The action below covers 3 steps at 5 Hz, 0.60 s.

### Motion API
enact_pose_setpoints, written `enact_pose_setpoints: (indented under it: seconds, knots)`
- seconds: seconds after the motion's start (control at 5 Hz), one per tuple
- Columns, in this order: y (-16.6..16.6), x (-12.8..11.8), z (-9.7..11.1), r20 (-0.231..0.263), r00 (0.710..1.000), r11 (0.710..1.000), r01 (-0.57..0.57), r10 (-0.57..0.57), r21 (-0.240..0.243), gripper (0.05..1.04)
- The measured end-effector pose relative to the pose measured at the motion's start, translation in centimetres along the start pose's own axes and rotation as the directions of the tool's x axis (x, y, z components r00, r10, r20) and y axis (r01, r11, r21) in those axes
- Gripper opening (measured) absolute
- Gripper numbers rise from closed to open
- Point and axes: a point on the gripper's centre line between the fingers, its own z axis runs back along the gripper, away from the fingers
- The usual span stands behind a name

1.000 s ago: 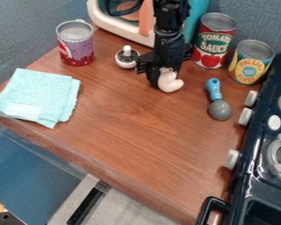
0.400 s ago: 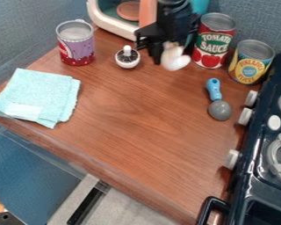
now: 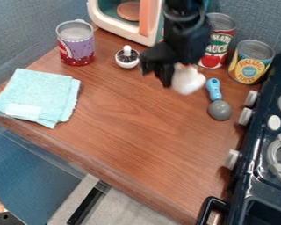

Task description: Move the toy dog to the bottom right of the table

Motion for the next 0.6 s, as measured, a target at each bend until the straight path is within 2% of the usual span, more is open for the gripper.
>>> enact_pose_setpoints:
  seconds: [0.2,0.4,0.6]
  knots:
    - [-2.4,2.0,-1.0,0.012,1.0,1.0,-0.008,0.008,-0.027,0.503]
    - [-4.2,2.9,-2.5,0.046,0.999,0.999,0.02,-0.018,-0.044,0.503]
    - [-6.3,3.6,-5.0,0.069,0.996,0.991,0.06,-0.052,-0.121,0.503]
